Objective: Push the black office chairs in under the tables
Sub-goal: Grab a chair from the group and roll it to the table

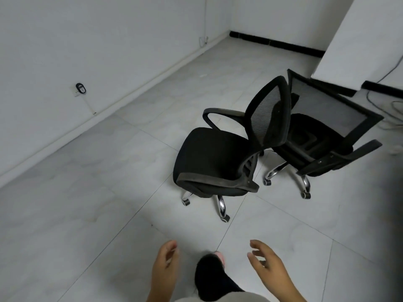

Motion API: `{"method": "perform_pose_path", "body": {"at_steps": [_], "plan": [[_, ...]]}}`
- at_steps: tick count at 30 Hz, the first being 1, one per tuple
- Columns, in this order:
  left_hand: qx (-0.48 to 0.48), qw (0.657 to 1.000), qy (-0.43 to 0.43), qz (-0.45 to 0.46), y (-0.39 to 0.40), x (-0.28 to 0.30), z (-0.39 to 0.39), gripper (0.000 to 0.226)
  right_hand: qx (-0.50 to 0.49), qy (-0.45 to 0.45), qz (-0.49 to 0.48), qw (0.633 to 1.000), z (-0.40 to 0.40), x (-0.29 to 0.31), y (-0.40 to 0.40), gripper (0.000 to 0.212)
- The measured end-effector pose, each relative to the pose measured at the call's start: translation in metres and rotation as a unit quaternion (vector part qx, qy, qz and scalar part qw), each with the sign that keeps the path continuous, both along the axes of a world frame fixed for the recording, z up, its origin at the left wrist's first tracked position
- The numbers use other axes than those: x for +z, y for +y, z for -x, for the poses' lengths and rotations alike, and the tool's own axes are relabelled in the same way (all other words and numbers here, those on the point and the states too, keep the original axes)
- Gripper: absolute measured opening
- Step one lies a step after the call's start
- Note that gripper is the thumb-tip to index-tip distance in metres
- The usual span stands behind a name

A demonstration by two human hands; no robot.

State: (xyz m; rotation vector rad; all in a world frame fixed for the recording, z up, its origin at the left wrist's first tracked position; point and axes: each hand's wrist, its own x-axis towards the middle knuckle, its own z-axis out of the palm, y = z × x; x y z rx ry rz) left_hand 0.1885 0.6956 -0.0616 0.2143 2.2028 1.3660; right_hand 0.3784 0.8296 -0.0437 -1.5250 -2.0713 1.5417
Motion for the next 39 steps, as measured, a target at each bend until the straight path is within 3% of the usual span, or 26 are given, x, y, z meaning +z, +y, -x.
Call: {"method": "perform_pose_path", "body": {"at_steps": [10, 20, 24, 28, 32, 36, 39], "plan": [[-0.118, 0.993, -0.019, -0.015, 0.167, 0.015, 0.057, 0.025, -0.139, 0.043, -0.054, 0.988, 0.038, 0.019, 0.159, 0.027], [-0.266, 0.961, -0.050, -0.051, 0.319, 0.016, 0.066, 0.025, -0.257, 0.011, 0.000, 0.966, 0.032, 0.011, 0.223, 0.027], [-0.290, 0.952, -0.046, -0.087, 0.384, 0.036, 0.063, 0.027, -0.280, 0.026, -0.029, 0.959, 0.029, 0.026, 0.279, 0.022], [-0.284, 0.950, -0.039, -0.123, 0.442, 0.059, 0.054, 0.033, -0.257, 0.067, -0.072, 0.961, 0.031, 0.040, 0.350, 0.021], [-0.216, 0.967, -0.001, -0.133, 0.482, 0.058, 0.033, 0.035, -0.181, 0.088, -0.066, 0.977, 0.029, 0.029, 0.416, 0.022], [-0.086, 0.989, 0.017, -0.117, 0.491, 0.062, -0.005, 0.034, -0.005, 0.060, -0.052, 0.997, 0.020, 0.026, 0.480, 0.028], [-0.002, 0.996, 0.034, -0.083, 0.483, 0.063, -0.034, 0.028, 0.147, 0.059, -0.129, 0.979, 0.030, 0.034, 0.523, 0.040]]}}
